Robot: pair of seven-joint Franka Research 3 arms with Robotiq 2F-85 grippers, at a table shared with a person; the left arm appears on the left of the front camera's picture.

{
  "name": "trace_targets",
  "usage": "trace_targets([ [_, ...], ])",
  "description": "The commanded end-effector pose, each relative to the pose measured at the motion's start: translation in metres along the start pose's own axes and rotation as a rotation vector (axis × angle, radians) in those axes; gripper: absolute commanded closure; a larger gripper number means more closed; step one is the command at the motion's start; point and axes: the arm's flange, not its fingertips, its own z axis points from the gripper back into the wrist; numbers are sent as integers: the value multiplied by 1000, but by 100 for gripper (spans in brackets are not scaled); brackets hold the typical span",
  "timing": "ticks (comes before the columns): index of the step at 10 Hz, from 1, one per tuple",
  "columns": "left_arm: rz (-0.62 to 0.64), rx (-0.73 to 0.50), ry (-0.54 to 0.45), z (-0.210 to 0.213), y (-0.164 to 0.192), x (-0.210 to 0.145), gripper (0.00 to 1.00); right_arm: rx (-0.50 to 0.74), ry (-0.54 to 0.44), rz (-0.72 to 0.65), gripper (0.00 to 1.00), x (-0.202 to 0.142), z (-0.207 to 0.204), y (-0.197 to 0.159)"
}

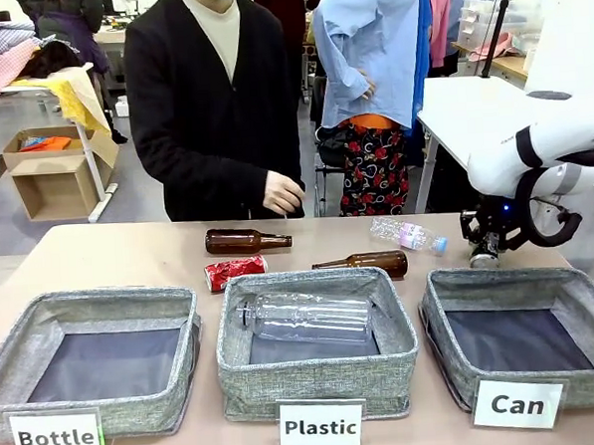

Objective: Sort the can waste into the basket.
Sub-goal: Pick up the can waste from the table and place it in the right Fabric basket.

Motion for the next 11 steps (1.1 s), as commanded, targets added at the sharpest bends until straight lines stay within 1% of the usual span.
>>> trace_targets([
  [1,-13,3,10,2,0,-1,0,62,-42,74,100,-15,50,-21],
  [3,-13,3,10,2,0,-1,0,126,-73,221,100,-38,109,-48],
  [4,-13,3,10,2,0,-1,0,185,-16,335,100,-52,136,-60],
  [5,-13,3,10,2,0,-1,0,224,25,509,100,-69,151,-68],
  [6,-13,3,10,2,0,-1,0,268,43,686,100,-88,160,-71],
  [8,-13,3,10,2,0,-1,0,360,106,1153,100,-131,167,-74],
  [9,-13,3,10,2,0,-1,0,384,128,1373,100,-147,165,-77],
  [10,-13,3,10,2,0,-1,0,410,128,1547,100,-159,164,-82],
  [11,-13,3,10,2,0,-1,0,429,104,1687,100,-169,163,-86],
])
